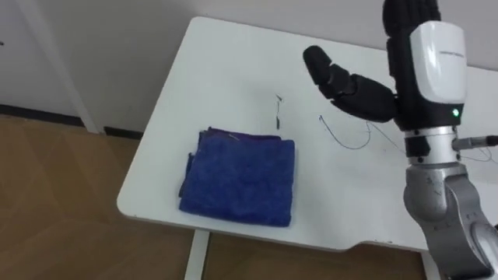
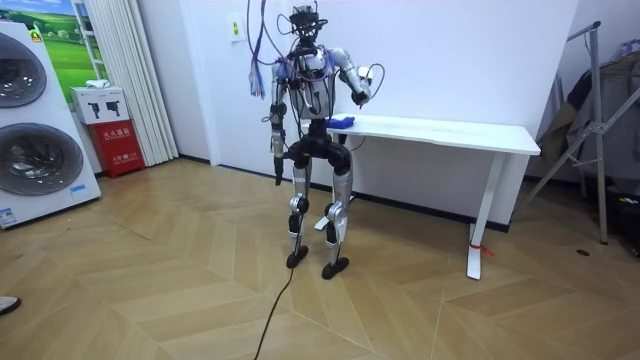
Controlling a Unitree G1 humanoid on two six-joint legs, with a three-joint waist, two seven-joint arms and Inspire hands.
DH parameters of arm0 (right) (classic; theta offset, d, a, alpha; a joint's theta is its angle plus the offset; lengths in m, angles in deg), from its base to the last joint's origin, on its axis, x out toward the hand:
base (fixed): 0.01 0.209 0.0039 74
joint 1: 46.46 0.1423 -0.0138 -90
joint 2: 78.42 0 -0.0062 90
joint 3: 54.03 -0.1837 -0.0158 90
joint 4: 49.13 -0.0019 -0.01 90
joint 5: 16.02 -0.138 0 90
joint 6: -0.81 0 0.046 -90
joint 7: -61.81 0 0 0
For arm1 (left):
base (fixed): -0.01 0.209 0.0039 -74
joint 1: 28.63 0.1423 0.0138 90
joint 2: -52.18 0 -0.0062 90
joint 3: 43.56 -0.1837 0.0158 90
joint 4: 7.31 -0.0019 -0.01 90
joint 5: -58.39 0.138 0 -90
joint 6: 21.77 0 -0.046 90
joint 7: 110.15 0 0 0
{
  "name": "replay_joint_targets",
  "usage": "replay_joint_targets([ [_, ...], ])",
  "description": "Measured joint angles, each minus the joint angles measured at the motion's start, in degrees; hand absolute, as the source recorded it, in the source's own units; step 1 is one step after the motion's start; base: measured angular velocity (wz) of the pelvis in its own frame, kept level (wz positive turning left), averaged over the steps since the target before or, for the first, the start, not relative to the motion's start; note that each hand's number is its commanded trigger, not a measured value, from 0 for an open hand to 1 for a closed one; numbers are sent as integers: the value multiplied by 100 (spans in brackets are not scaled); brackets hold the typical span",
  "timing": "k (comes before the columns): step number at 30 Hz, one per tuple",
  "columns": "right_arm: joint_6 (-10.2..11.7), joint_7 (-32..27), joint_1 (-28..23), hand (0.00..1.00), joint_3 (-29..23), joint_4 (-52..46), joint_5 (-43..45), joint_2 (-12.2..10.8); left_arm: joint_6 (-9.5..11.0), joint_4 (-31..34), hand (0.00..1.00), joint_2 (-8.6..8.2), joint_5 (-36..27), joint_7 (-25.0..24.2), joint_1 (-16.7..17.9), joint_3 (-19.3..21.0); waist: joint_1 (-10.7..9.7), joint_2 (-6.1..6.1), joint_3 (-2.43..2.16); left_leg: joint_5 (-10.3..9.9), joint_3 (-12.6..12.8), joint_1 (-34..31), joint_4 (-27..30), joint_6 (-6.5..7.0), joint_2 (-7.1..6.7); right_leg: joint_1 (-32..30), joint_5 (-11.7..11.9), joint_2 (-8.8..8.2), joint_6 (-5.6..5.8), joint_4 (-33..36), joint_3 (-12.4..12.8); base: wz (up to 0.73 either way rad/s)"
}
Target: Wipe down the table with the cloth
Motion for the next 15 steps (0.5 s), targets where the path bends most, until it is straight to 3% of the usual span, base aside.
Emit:
replay_joint_targets([
  [4, -20, 215, 0, 0, 461, 37, 91, -1, 1, -2, 0, 39, 44, 9, -16, -169, 46, -11, 19, 1, -79, -52, 0, -3, -11, 23, 0, -6, 0, -48, -75, 8],
  [7, -25, 392, 28, 0, 841, 199, 303, 0, 1, -8, 0, 42, 115, 20, -27, -173, 208, -8, 22, 4, -100, -32, 0, -7, -5, 27, 0, 3, 0, -59, -83, 2],
  [15, -117, 733, 205, 0, 1095, 738, 676, 1, -3, -9, 0, 49, 167, -5, 22, -216, 365, 3, 30, 5, -373, -177, 37, -9, -20, 17, 0, -6, 0, -63, -196, 17],
])
